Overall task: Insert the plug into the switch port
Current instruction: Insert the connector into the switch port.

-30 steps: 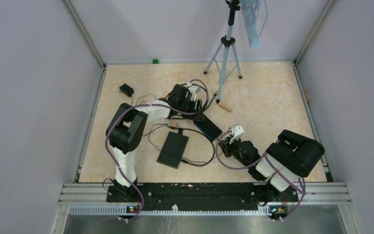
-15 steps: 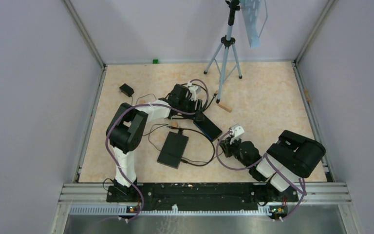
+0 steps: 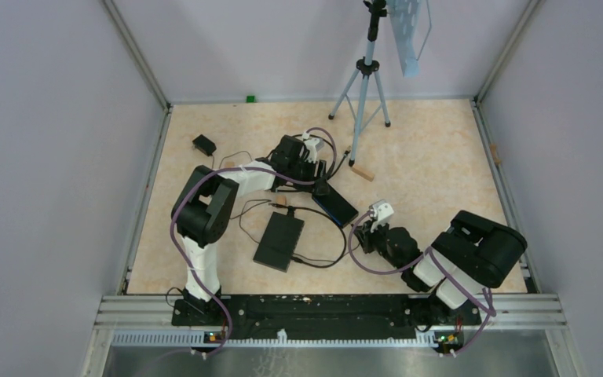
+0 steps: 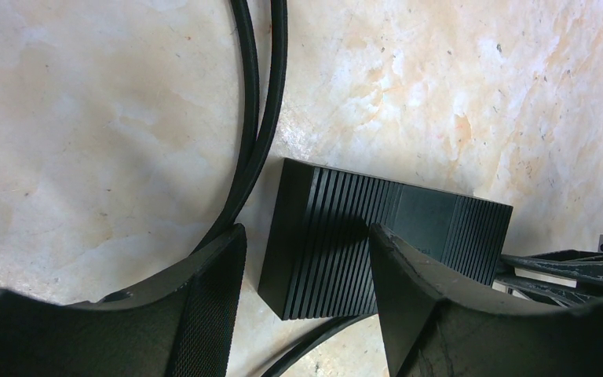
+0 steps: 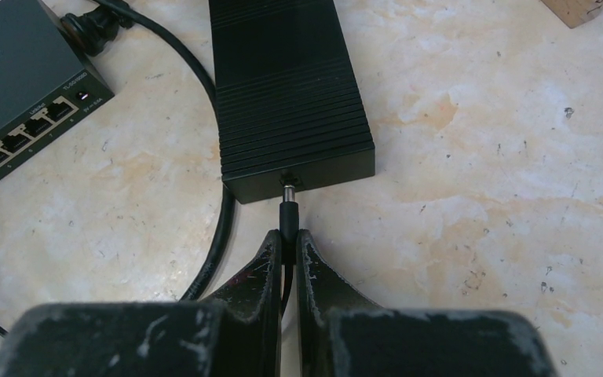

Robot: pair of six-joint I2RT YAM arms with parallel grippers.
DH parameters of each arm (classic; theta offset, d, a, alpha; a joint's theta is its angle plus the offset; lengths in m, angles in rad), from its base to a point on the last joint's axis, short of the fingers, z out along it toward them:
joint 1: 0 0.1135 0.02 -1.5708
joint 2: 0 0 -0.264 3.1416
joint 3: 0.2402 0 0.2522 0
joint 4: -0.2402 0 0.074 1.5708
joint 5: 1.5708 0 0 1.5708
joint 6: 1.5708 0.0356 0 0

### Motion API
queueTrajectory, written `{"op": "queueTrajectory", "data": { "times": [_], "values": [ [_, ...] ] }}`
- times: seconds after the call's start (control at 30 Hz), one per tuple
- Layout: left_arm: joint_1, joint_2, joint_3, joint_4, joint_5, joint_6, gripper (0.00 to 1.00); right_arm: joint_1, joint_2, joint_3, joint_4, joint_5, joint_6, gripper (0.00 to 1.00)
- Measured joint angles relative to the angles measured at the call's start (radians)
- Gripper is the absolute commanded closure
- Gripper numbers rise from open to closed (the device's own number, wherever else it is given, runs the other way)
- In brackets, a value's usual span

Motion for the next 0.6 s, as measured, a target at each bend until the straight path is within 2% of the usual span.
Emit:
{"op": "queueTrajectory", "data": {
  "times": [0.6],
  "values": [
    [-0.001,0.006,0.000,0.016,0.006,0.000,0.35,0.000,0.034,0.014,0.010,0.006,0.000,1.00]
  ]
}}
